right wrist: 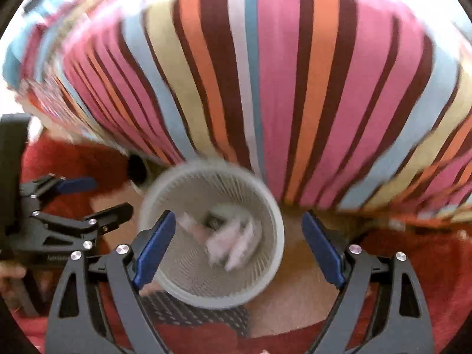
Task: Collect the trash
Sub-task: 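Grasp the green box with right tool while left grasps tissue pack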
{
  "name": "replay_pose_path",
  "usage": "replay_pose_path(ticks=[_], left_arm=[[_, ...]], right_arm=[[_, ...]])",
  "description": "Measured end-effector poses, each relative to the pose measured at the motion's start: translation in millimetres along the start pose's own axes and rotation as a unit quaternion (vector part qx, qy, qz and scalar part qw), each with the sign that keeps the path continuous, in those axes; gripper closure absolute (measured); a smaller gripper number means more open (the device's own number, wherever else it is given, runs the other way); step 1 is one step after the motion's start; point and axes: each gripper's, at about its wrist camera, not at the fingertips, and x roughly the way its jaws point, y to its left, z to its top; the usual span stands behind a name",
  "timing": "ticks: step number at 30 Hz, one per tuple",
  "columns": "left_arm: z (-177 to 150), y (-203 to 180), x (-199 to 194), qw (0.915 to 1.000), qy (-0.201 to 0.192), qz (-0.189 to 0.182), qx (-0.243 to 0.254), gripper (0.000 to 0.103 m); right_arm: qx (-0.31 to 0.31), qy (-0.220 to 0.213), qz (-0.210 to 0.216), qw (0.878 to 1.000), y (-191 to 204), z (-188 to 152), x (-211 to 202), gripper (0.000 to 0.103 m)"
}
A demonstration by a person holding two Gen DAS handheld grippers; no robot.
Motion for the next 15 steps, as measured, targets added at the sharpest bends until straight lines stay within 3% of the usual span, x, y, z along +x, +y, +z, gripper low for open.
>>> replay_pose_path(ticks=[5,9,12,15], left_arm=[[62,-2,-67,0.9945,-0.098,0.009,0.036,0.012],[134,-15,-89,0.9868,-0.151,0.018,0.056,0.012],[212,-27,-88,0.9853,-0.163,-0.012,0.051,0.012],[266,-40,-73,0.9875,-0.149,-0.04,0.034,0.012]], right_arm=[[-0.015,-0.124,-0.032,0.992,-16,56,-67,0.02],[-0.021,-0.191,-0.061,0.98,-52,124,-86,0.02],[-0.061,-0.211,-0.058,0.974,-77,188,-83,0.02],[-0.099,-0.202,-0.072,0.972,-93,250,-72,0.02]])
